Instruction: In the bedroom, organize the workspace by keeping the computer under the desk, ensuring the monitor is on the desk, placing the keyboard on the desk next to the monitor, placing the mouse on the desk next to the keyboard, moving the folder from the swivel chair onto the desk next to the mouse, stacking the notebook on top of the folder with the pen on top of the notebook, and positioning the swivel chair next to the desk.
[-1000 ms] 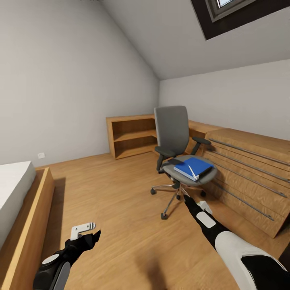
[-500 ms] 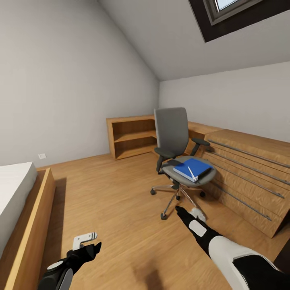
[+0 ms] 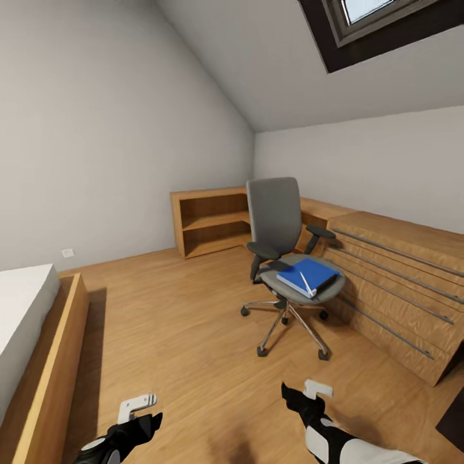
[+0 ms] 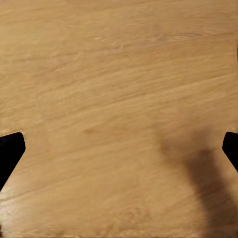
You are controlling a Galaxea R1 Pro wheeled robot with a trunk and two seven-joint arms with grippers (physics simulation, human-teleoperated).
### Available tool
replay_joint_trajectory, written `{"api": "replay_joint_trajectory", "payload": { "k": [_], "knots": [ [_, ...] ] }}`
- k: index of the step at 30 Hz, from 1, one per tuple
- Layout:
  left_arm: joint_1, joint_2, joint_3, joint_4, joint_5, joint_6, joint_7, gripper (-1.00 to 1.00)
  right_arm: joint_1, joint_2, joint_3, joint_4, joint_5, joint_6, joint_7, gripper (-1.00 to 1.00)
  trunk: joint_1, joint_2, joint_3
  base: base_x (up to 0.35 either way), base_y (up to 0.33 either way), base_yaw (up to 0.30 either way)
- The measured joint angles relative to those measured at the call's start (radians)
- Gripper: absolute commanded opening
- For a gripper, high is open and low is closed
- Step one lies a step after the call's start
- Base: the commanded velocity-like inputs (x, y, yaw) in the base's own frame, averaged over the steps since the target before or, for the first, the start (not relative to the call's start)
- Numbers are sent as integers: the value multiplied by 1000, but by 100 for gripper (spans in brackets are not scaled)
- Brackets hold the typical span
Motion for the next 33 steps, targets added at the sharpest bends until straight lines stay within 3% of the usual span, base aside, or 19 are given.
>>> {"api": "replay_joint_trajectory", "payload": {
  "k": [6,9,14,21,33],
  "knots": [
    [0,3,0,94,0,-4,0,100,76,-5,0,1,58,-75,0,100,-23,42,19,0,0,0],
    [0,19,1,169,0,-42,-1,100,114,-9,1,0,82,-91,1,100,-35,63,28,0,0,0],
    [0,33,2,292,0,-219,-2,100,130,-16,1,2,107,-98,0,100,-54,98,44,0,0,0],
    [0,37,2,418,0,-377,0,100,139,-13,2,3,115,-101,1,100,-81,147,66,0,0,0],
    [0,34,-3,456,-1,-413,4,100,144,-14,2,2,128,-128,1,100,-127,231,104,0,0,0]
  ]
}}
